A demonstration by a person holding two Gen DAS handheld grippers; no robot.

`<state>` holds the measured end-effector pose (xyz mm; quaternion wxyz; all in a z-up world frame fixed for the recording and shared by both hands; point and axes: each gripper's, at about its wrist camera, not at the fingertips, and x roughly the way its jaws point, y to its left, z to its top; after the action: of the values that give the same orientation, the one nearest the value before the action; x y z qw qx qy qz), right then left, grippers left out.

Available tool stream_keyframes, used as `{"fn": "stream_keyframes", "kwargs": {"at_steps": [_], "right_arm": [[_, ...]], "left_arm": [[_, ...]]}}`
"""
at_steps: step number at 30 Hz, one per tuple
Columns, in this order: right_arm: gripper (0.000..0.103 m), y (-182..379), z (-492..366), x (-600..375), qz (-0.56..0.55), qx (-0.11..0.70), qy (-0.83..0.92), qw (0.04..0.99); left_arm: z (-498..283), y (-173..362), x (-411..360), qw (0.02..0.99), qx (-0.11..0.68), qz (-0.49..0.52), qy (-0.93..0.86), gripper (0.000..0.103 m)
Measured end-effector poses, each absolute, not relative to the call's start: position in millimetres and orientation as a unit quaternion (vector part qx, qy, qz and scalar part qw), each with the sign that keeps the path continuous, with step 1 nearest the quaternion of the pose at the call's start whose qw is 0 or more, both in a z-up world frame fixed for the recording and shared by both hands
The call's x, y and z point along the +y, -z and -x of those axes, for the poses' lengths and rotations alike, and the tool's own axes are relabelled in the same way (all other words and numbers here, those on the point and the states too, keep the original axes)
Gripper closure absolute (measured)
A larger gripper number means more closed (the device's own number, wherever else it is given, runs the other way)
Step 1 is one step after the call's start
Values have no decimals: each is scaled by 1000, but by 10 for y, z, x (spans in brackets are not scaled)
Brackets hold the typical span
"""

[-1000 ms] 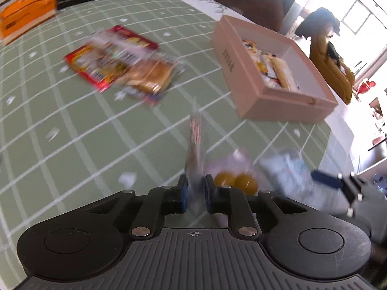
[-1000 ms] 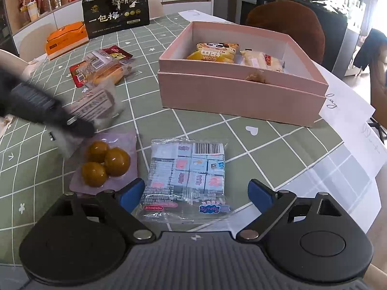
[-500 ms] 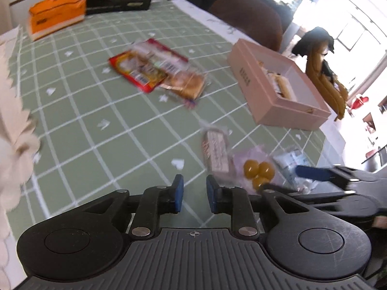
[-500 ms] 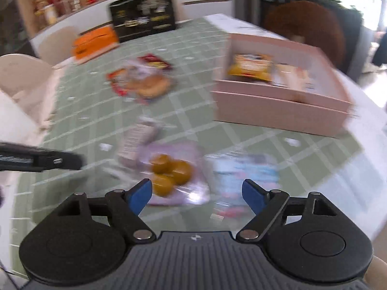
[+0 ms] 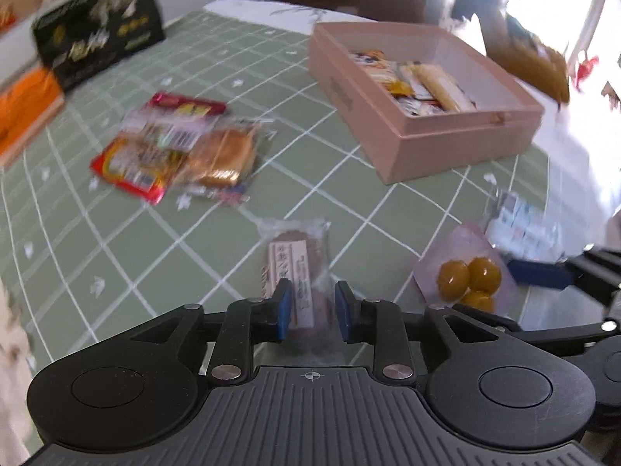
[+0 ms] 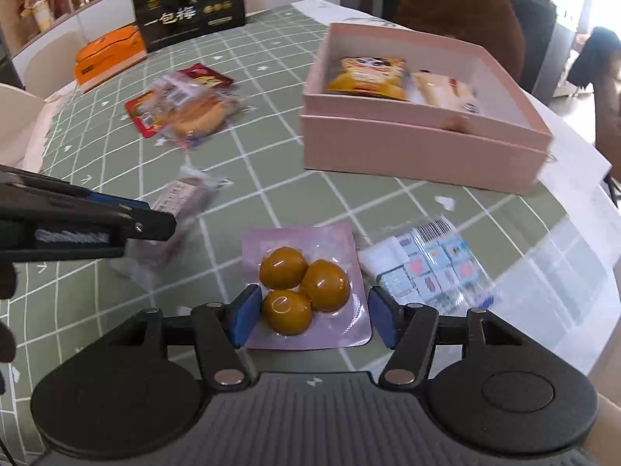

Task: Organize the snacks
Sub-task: 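Lift the brown-labelled packet with the left tool while the right tool sets the candy pack beside the yellow-ball tray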

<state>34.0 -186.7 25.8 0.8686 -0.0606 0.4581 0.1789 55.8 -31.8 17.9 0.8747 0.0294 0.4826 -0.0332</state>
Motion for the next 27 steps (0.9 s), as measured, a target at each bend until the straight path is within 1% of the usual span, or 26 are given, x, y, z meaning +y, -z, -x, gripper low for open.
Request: {"fn": "stream_keyframes", "kwargs": {"at_steps": [1, 2, 3, 6, 8, 10, 12, 16, 19, 22, 23, 24, 27], "right_arm": [[40, -249, -327, -1892, 61, 455, -179, 870], [37, -239, -314, -1906, 63, 453, -179, 871], [33, -229, -295, -1913, 68, 450, -177, 873], [27, -198, -252, -1938, 67, 440, -174, 878], [25, -190, -243, -1955, 66, 435, -175, 881], [23, -181, -237, -1952, 66, 433, -173, 882], [21, -170, -241, -1937, 65, 432, -171, 883], [16, -156, -246, -1898, 67, 435, -166, 882], [15, -150, -237, -1883, 64, 435, -160, 884], [13, -142, -239, -1884, 62, 436, -159, 884], [9, -133, -247, -1873, 63, 438, -162, 882], [6, -125, -253, -1850, 69, 438, -164, 881], [3, -121, -316, -1797, 70, 446, -163, 877]], "left_arm": [[-569, -171, -373, 874, 483, -40, 39, 68], [-583, -164, -422, 873, 482, -49, 47, 59], [-601, -153, -471, 872, 484, -59, 55, 53], [-617, -147, -495, 871, 483, -72, 51, 53], [-583, -138, -424, 874, 479, -79, 27, 54], [-574, -100, -315, 873, 481, -78, 3, 52], [-559, -75, -157, 874, 483, -48, -5, 48], [-626, -87, -29, 875, 484, -13, -2, 46], [-693, -87, -36, 878, 478, -6, 15, 46], [-647, -73, -120, 885, 465, -23, 22, 46], [-616, -65, -148, 887, 460, -25, 22, 50], [-587, -64, -157, 890, 455, -25, 26, 57], [-484, -80, -133, 889, 457, -16, 35, 62]]}}
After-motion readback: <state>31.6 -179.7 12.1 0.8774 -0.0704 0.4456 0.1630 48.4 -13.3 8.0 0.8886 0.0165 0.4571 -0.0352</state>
